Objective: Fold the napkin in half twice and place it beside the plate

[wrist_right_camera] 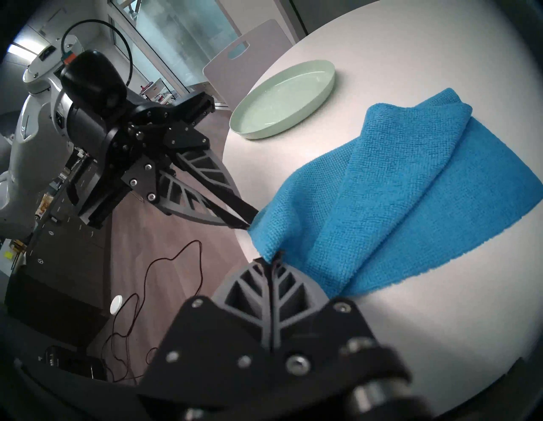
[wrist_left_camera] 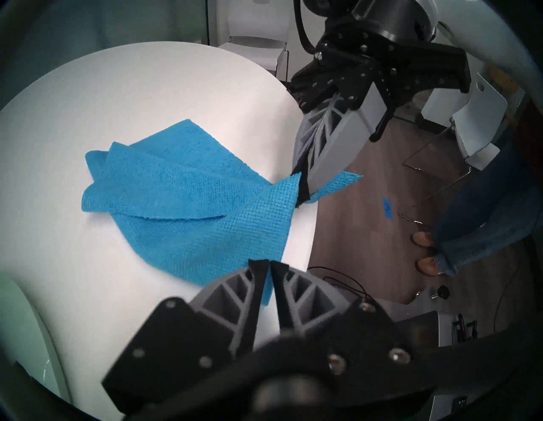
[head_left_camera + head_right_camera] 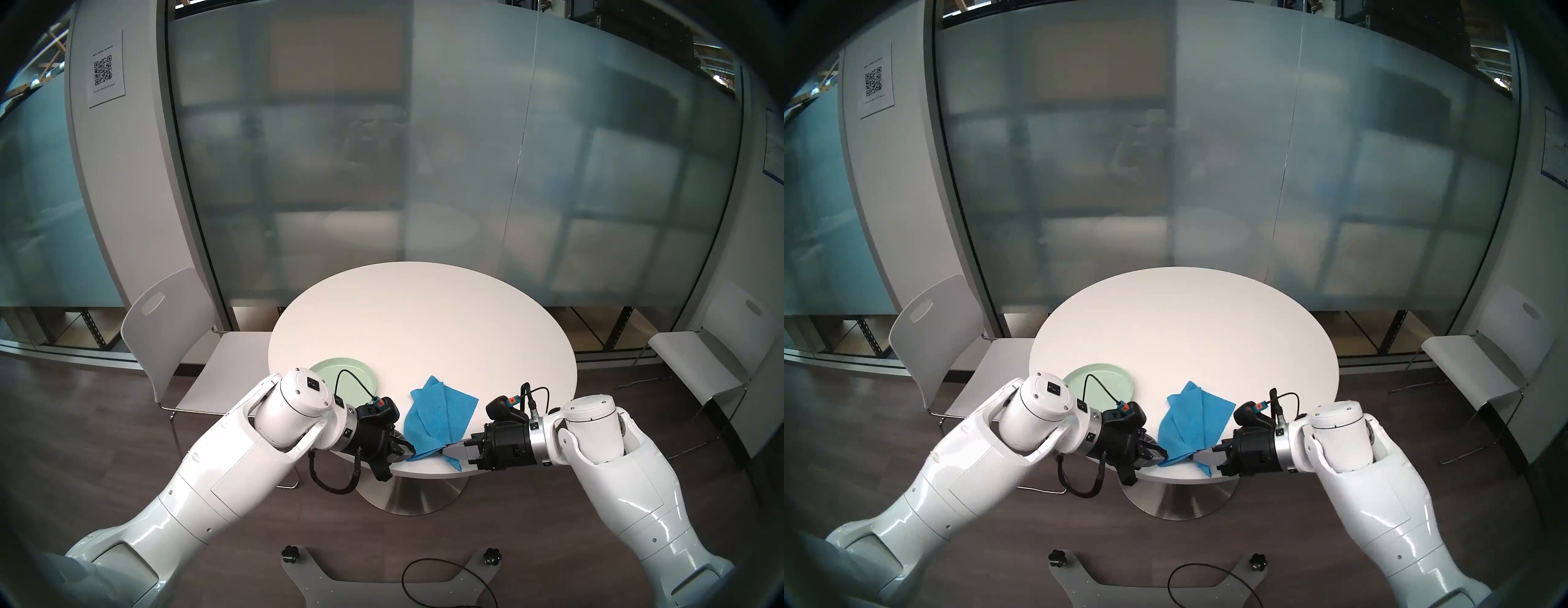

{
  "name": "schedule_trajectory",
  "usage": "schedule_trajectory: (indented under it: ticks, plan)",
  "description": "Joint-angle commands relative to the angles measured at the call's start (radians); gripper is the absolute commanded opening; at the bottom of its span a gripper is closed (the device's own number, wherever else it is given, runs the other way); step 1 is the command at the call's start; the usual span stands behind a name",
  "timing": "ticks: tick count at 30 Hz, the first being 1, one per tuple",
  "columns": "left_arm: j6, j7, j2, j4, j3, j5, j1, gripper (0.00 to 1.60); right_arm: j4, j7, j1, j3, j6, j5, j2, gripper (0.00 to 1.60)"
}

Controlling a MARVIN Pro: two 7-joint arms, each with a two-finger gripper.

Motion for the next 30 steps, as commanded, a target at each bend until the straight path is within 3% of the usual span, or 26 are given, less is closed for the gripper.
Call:
schedule_trajectory:
  ticks: [1,12,20,22,23,25,30]
  plan:
    - [-0.02,0.013,-0.012,0.024,-0.008,0.004,-0.019,0.61,-0.027,0.001,-0.002,0.004,0.014,0.008,-0.006,0.0]
    - [-0.036,0.01,-0.02,0.056,0.003,0.019,-0.035,0.61,-0.027,0.014,-0.001,-0.007,0.024,0.002,0.0,0.0]
    - [-0.054,-0.047,0.008,0.062,0.035,0.032,-0.06,0.61,-0.027,0.017,-0.001,-0.015,0.028,0.004,0.021,0.0]
    - [-0.054,-0.068,0.029,0.047,0.044,0.037,-0.063,0.61,-0.028,0.021,0.0,-0.017,0.03,0.005,0.029,0.15]
    - [-0.055,-0.073,0.035,0.042,0.044,0.038,-0.062,0.61,-0.029,0.021,-0.001,-0.017,0.031,0.006,0.032,0.43]
    - [-0.06,-0.079,0.047,0.039,0.043,0.041,-0.062,0.61,-0.031,0.019,-0.005,-0.014,0.027,0.008,0.036,0.73]
    - [-0.069,-0.079,0.056,0.047,0.037,0.05,-0.075,0.61,-0.041,0.019,-0.014,-0.005,0.024,0.015,0.047,0.75]
